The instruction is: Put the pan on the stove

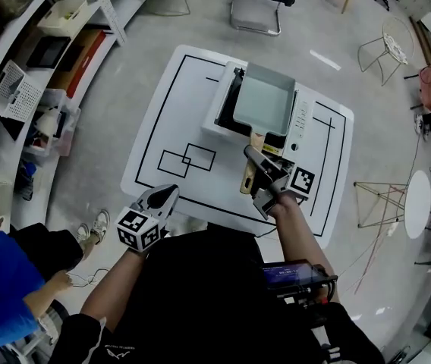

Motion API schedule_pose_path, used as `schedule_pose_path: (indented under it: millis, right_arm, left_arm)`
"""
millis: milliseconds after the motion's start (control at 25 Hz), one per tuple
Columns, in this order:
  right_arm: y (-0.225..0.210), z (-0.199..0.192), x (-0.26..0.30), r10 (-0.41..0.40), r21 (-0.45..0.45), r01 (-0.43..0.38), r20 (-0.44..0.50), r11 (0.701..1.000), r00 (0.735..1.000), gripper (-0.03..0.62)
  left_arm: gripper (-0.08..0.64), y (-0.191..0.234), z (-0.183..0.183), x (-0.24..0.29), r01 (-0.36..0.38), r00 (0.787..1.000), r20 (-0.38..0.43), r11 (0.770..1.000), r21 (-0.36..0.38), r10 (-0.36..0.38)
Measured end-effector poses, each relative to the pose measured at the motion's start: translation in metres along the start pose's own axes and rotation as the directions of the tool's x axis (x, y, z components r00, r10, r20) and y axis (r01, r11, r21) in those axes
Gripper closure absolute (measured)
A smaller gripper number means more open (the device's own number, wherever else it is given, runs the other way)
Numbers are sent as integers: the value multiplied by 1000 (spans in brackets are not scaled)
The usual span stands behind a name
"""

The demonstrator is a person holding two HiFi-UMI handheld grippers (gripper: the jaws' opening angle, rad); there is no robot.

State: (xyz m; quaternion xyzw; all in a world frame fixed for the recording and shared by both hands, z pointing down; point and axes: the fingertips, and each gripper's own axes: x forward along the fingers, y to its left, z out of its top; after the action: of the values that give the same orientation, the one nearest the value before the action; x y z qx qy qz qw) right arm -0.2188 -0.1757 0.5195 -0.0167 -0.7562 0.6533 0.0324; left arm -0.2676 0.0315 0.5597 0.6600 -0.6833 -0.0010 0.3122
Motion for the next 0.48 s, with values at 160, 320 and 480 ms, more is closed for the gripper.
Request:
schedule_pose_path:
  millis: [160,320,480]
  right_arm:
    - [-7,1,-3,-30,-5,30,3,1000,1000,448]
    - [-7,3,3,-35,-27,35,7,999,999,443]
    - [-3,2,7,-22,-31,23,34,999,999,436]
  left_arm:
    - [551,-1,-1,-4,-9,1000,2,1000,-5,9]
    - [551,-3,-2,-6,-9,1000,-1,1000,-4,9]
    - [551,-6,-6,-5,3,1000,-13,1000,4,-3]
